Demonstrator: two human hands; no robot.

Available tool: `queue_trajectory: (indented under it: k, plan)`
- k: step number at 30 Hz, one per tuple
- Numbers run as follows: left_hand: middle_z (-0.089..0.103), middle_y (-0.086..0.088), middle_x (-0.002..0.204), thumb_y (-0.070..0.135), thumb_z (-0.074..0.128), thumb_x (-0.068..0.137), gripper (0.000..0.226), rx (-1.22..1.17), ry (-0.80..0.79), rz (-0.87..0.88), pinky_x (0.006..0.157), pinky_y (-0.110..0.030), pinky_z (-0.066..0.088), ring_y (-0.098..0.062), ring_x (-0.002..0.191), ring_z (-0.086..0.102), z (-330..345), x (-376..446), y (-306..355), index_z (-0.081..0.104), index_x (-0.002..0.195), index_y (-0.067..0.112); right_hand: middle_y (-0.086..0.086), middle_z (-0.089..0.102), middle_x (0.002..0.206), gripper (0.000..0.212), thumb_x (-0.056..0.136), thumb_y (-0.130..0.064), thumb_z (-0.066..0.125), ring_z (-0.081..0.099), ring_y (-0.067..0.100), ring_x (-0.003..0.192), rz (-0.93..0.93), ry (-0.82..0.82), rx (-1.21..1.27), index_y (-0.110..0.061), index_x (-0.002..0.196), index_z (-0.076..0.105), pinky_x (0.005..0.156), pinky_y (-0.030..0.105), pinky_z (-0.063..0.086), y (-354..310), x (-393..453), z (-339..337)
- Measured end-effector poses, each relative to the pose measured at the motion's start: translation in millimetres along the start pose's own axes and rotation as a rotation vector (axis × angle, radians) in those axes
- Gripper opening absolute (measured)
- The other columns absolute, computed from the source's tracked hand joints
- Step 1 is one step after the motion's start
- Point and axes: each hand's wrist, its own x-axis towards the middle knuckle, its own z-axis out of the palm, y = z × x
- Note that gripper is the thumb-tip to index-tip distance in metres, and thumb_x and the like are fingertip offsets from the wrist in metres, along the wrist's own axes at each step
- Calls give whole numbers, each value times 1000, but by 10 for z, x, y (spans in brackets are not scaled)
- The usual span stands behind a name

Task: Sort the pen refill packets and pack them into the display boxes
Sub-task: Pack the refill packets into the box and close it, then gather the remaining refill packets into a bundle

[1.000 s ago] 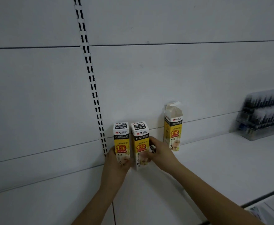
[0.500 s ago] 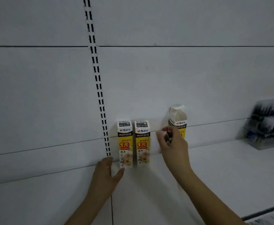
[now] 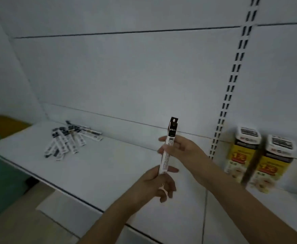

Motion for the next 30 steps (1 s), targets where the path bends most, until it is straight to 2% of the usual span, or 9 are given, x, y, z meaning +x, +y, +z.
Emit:
queue_trajectory:
  k: [4,8,11,16,20,22,26,28,30]
  plan:
    - [69,5,108,26,51,101,22,297,213,-10,86,-30,56,-12,95,69,-691,-335,-218,56,121,35,0,70,77,8,97,-13,57,69,19,80,8,47,130,-10,93,62,83,33,56,96,490,562]
    - [70,7,99,17,54,99,22,439,686,68,75,-19,51,-4,86,67,-1562,-677,-381,64,106,35,5,61,79,9,100,-16,50,62,18,60,-35,91,-21,-10,98,56,65,33,58,172,871,1113]
    - [65,7,98,17,58,95,16,610,961,39,67,-9,42,0,83,60,-2307,-737,-538,66,103,29,6,57,75,13,99,-14,47,49,15,55,-71,44,-229,-17,101,59,50,27,47,330,1147,1558]
    - [60,-9,111,34,65,89,33,748,1273,-74,85,-38,50,-26,99,59,-3352,-614,-669,64,115,13,16,69,91,17,98,-24,53,60,18,64,-40,-14,-453,-8,102,58,59,29,48,442,1704,2405]
    - [53,-15,127,67,54,85,75,866,1120,-387,97,-42,39,-33,118,48,-3840,-290,-588,49,130,7,4,68,107,23,98,-23,52,67,26,94,-8,-17,-541,-11,115,60,84,39,52,436,2167,2982]
    - [50,-14,126,74,54,81,81,924,1033,-449,96,-42,38,-32,118,47,-4004,-164,-584,49,126,7,4,69,99,18,97,-22,51,68,20,86,6,-25,-593,-17,112,60,77,33,53,454,2355,3167]
    - [55,-12,120,59,66,80,65,865,884,-481,92,-38,42,-30,114,53,-4337,-83,-627,53,119,9,3,70,85,20,96,-23,53,65,3,62,94,-43,-625,-12,111,61,63,26,55,518,2586,3388]
    - [64,-5,103,45,72,80,43,687,792,-434,81,-32,50,-23,96,63,-4505,-104,-593,60,105,12,-2,67,76,18,97,-27,55,58,-7,48,110,-56,-640,-16,110,59,46,13,47,560,2673,3439]
    - [67,2,77,29,73,82,14,542,725,-356,61,-25,51,-12,69,64,-4638,-152,-567,66,85,17,-5,64,70,20,97,-30,56,54,-8,41,132,-63,-652,-13,107,60,42,10,39,569,2747,3488]
